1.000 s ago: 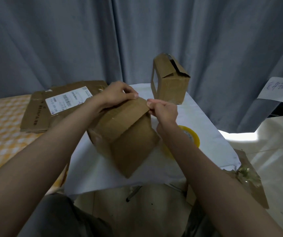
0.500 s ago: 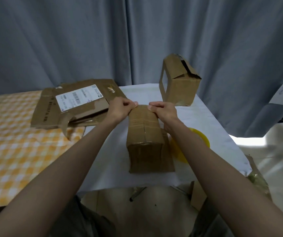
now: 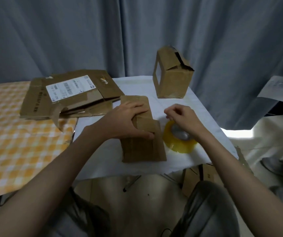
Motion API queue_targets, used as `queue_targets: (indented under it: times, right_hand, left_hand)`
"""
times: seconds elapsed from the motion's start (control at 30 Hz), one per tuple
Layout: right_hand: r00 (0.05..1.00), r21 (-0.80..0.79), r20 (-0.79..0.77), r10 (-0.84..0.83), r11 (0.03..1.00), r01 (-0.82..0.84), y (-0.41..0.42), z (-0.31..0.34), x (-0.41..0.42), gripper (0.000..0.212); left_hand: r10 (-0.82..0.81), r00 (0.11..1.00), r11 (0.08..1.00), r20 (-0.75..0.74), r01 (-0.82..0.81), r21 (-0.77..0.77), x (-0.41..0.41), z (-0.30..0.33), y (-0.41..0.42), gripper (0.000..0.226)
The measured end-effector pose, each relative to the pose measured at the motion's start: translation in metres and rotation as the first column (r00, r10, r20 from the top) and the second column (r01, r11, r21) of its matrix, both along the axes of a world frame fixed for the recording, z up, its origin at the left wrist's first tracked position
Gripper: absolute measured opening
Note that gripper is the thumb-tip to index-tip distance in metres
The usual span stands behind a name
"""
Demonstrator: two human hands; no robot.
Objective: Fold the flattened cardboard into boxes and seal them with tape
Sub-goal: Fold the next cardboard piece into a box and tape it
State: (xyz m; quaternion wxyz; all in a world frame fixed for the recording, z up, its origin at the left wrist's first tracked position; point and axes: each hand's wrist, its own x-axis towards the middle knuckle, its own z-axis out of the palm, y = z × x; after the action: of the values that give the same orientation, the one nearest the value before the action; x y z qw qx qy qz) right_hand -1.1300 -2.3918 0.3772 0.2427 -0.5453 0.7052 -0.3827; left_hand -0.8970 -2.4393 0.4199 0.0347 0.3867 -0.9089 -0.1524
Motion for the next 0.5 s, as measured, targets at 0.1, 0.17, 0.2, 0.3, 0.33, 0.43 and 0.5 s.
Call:
queue_targets:
  times: [0.1,0.17,0.2,0.3,0.33,0.43,0.5]
  right_hand:
    - [0.975,0.247,-0.185,0.125,0.966,-0.077,0.045,0.001,-0.024,0.029]
    - [0.861,0.406,-0.410,0.301,0.905,-0.123,0.066,-0.005,-0.033,0.053]
    - [0.786,0.444,-0.506,0.354,0.889,-0.115,0.071,-0.012,-0.034,0.060]
    - [0.730,0.316,-0.626,0.274,0.945,-0.085,0.075,-0.029,-0.033,0.048]
    - [0.745,0.268,-0.621,0.241,0.959,-0.087,0.075,-0.032,-0.033,0.044]
    - [0.804,0.150,-0.569,0.169,0.984,-0.101,0.078,-0.034,-0.035,0.041]
    - [0.854,0.049,-0.510,0.104,0.995,-0.092,0.083,-0.031,-0.035,0.041]
  left_hand:
    - [-0.013,0.999,0.999,-0.043,0.012,-0.034,-0.006,-0.004,-0.005,0.099]
    - [-0.027,0.995,0.997,-0.095,0.020,-0.068,-0.011,-0.003,-0.008,0.090]
    - [-0.033,0.992,0.996,-0.120,0.023,-0.081,-0.013,-0.002,-0.009,0.086]
    - [-0.043,0.989,0.991,-0.139,0.024,-0.135,-0.016,0.003,-0.008,0.076]
    - [-0.050,0.990,0.986,-0.129,0.029,-0.166,-0.016,0.004,-0.006,0.074]
    - [-0.058,0.994,0.977,-0.095,0.036,-0.212,-0.014,0.007,0.001,0.073]
    - [-0.064,0.993,0.973,-0.103,0.039,-0.227,-0.012,0.007,0.005,0.070]
